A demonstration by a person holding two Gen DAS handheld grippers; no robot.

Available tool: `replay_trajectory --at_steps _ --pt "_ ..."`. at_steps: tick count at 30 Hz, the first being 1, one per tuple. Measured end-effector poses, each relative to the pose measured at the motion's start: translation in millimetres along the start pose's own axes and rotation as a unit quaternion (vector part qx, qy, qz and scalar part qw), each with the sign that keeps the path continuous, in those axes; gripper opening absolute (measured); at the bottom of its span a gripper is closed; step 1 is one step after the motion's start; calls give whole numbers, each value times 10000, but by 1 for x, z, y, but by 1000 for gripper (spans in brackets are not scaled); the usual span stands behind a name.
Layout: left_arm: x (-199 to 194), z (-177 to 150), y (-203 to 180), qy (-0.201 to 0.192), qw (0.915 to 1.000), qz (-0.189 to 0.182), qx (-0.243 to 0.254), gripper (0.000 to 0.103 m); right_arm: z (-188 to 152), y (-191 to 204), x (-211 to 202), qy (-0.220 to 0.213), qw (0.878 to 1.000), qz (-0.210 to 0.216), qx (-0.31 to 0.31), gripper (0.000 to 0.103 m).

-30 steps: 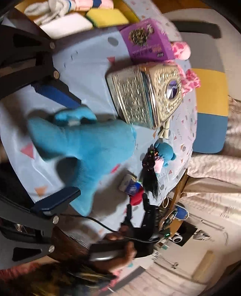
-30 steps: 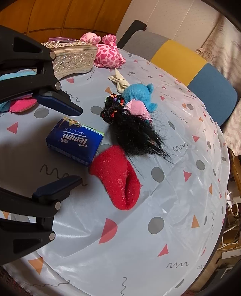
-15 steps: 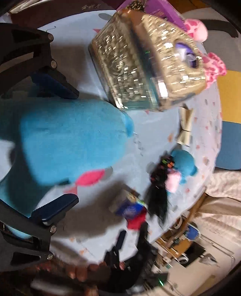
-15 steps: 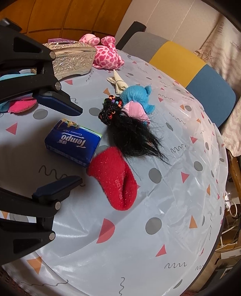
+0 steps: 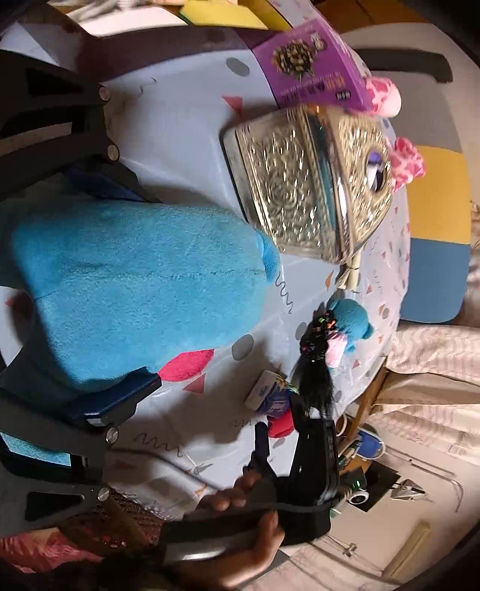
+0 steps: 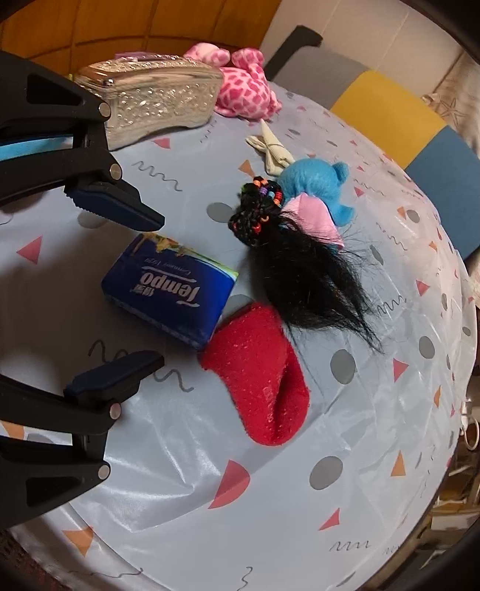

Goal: Organize soft objects
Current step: 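Lift the blue plush with the left tool while the right tool grasps the blue Tempo tissue pack, then carry the blue plush into the tray and release it while the right tool holds the Tempo pack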

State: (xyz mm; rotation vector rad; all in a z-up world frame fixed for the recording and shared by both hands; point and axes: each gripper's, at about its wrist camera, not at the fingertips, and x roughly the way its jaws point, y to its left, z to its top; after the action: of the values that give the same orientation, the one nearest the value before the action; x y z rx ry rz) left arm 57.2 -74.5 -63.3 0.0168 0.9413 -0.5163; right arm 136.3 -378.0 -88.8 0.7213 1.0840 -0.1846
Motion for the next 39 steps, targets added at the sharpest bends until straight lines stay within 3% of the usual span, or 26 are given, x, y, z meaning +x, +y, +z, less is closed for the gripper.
replay_trajectory --at_steps 2,5,11,14,33,39 --pt "-10 -2 2 -133 9999 32 0 85 2 4 4 -37 9999 -53 139 84" --pt "-27 -4 3 -337 9994 47 16 85 5 14 20 -8 9992 -386 118 85" --pt "-53 -6 8 -703 9974 120 -34 85 -9 46 40 -14 9838 -1397 -1127 68" --pt "-61 -5 12 -816 9964 178 -161 85 -14 54 45 14 9742 -1702 -1482 67" --pt "-122 -3 48 -1310 9869 624 -698 85 -45 75 52 -222 9631 -1786 -2003 62" --pt "-146 -4 77 -1447 9818 762 -971 85 -50 79 52 -240 9605 -1809 -2100 62"
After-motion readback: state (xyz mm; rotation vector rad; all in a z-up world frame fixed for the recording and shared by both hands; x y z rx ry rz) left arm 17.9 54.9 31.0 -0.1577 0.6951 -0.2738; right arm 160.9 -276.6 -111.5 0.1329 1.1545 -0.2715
